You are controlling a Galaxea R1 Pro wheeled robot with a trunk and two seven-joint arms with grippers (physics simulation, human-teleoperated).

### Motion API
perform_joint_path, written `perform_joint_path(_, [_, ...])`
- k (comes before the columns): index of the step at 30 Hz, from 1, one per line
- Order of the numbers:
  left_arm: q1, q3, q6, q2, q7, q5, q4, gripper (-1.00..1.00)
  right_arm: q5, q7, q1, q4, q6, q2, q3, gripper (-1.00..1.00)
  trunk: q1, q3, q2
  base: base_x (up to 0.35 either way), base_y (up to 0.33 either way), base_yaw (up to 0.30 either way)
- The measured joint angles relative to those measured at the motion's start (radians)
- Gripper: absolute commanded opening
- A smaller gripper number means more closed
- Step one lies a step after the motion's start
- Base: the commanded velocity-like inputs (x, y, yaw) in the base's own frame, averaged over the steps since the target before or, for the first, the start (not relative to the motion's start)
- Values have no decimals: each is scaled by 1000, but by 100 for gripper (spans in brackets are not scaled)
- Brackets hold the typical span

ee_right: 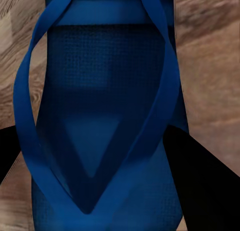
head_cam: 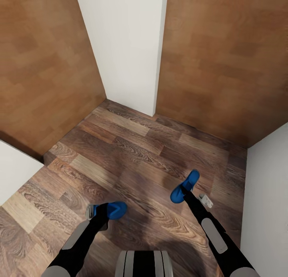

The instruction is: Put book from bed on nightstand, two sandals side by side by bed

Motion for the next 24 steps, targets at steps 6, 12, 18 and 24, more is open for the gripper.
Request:
perform_joint_path(6, [0, 0, 0, 0, 0, 0, 0, -100, 0, 0, 0, 0, 0, 0, 0, -100, -3, 23, 1, 0, 0, 0])
perform_joint_path(12, [2, 0, 0, 0, 0, 0, 0, -100, 0, 0, 0, 0, 0, 0, 0, -100, -5, 46, 3, 0, 0, 0])
perform_joint_path(18, [2, 0, -2, 20, 4, -9, -5, -100, 0, 0, 0, 3, 0, 0, 12, -100, -7, 58, 4, 0, 0, 0])
perform_joint_path(24, [2, 2, 2, 58, 6, -264, -20, -100, 0, -2, 0, 7, -10, 1, 74, -100, -7, 58, 4, 0, 0, 0])
